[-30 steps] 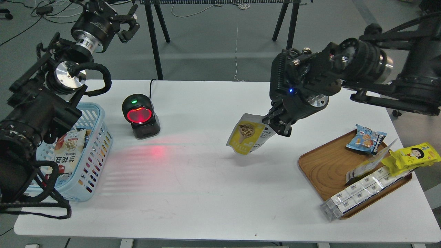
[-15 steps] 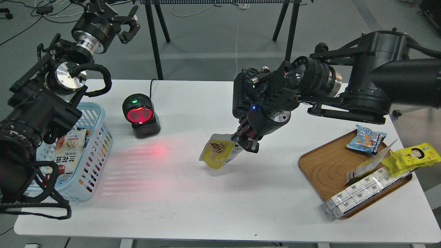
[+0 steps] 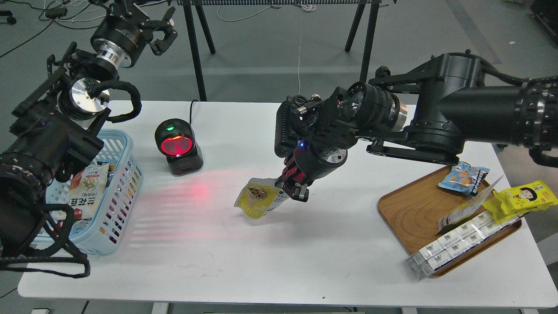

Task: Scan snack and place in basket
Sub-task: 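Lift the yellow pouch and carry it toward the scanner with the right gripper, then set the yellow pouch on the table, release, and withdraw the right gripper, then reach the left gripper over to the yellow pouch and grasp it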

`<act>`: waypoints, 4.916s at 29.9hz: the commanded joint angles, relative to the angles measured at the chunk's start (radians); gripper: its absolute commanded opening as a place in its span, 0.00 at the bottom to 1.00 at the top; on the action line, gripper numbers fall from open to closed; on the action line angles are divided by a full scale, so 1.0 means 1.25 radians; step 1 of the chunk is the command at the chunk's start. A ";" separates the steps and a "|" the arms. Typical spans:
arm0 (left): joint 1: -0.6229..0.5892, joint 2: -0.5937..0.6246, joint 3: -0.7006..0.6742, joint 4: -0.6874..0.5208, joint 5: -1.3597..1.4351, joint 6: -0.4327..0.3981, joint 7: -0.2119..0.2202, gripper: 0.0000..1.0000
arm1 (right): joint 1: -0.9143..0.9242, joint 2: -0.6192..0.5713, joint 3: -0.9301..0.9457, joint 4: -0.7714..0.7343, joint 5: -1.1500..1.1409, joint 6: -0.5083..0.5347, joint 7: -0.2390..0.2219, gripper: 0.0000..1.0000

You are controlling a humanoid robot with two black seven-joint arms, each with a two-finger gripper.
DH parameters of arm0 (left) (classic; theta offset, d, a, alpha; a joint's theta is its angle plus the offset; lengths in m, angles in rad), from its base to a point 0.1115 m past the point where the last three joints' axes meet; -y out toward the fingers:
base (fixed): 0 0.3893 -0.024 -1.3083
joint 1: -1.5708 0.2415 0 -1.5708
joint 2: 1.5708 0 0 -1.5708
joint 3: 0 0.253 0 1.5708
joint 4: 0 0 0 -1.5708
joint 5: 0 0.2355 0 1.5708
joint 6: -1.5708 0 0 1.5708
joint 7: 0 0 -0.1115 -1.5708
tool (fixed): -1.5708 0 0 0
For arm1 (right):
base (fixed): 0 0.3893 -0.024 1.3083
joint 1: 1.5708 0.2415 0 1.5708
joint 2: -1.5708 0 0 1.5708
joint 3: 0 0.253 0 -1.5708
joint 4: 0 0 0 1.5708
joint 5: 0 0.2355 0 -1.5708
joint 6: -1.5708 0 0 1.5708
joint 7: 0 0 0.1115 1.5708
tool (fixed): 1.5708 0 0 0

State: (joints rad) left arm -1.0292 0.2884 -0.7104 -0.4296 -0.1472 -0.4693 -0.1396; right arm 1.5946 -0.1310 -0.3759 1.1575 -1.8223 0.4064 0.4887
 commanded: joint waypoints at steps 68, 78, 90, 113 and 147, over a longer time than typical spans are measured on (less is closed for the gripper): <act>-0.070 0.043 0.036 -0.006 0.076 -0.016 0.007 1.00 | -0.066 -0.396 0.309 -0.001 0.307 0.003 0.000 0.97; -0.195 0.107 0.095 -0.125 0.376 -0.016 -0.001 1.00 | -0.145 -0.463 0.342 -0.220 0.673 -0.004 0.000 0.98; -0.241 0.222 0.093 -0.377 0.587 -0.016 -0.002 1.00 | -0.288 -0.449 0.349 -0.482 1.180 0.047 0.000 0.99; -0.120 0.253 0.178 -0.853 1.354 -0.016 -0.029 0.95 | -0.495 -0.294 0.703 -0.743 1.637 0.066 0.000 0.99; 0.001 0.164 0.487 -0.834 1.863 -0.016 -0.102 0.72 | -0.501 -0.127 0.814 -0.744 1.639 0.066 -0.091 0.99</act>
State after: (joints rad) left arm -1.0346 0.4906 -0.1014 -1.4820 2.1818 -0.4886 -0.2651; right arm 0.9648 -0.2948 0.6413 0.2286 0.2271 0.4887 0.3739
